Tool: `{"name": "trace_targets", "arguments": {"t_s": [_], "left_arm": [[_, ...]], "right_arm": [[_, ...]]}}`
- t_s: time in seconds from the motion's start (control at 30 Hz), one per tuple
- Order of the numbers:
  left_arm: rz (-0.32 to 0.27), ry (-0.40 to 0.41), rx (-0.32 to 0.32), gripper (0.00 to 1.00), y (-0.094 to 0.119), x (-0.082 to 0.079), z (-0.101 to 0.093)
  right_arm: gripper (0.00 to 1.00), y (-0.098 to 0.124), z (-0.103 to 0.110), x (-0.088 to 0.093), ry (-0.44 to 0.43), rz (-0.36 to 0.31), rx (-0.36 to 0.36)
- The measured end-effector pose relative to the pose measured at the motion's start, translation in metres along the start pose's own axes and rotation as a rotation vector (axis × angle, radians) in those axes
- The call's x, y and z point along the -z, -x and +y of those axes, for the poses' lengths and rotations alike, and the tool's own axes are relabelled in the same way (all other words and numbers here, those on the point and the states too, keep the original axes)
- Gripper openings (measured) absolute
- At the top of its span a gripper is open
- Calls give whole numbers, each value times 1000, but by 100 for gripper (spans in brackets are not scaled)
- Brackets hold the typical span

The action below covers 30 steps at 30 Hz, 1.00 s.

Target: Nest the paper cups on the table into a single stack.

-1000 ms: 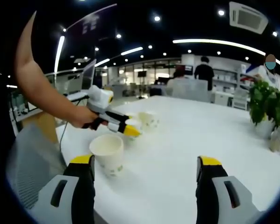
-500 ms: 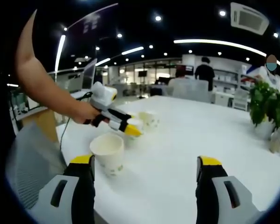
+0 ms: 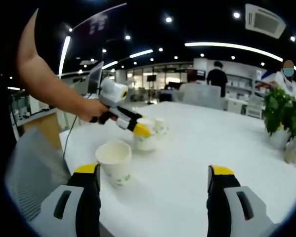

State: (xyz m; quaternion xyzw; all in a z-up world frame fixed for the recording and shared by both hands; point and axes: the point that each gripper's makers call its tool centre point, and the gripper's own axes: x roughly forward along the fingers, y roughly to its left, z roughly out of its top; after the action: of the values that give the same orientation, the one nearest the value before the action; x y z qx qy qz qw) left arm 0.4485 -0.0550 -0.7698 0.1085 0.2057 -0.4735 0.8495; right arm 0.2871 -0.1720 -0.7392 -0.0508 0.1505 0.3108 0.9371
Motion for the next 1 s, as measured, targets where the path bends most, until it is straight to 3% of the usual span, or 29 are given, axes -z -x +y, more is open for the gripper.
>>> {"name": "trace_targets", "arguments": {"t_s": [0.6, 1.0], "left_arm": [[-49, 79, -26, 39, 20, -47, 17], [-47, 56, -26, 39, 32, -75, 29]], "right_arm": [[87, 0, 1, 0, 11, 0, 1], [86, 0, 4, 1, 19, 2, -9]]}}
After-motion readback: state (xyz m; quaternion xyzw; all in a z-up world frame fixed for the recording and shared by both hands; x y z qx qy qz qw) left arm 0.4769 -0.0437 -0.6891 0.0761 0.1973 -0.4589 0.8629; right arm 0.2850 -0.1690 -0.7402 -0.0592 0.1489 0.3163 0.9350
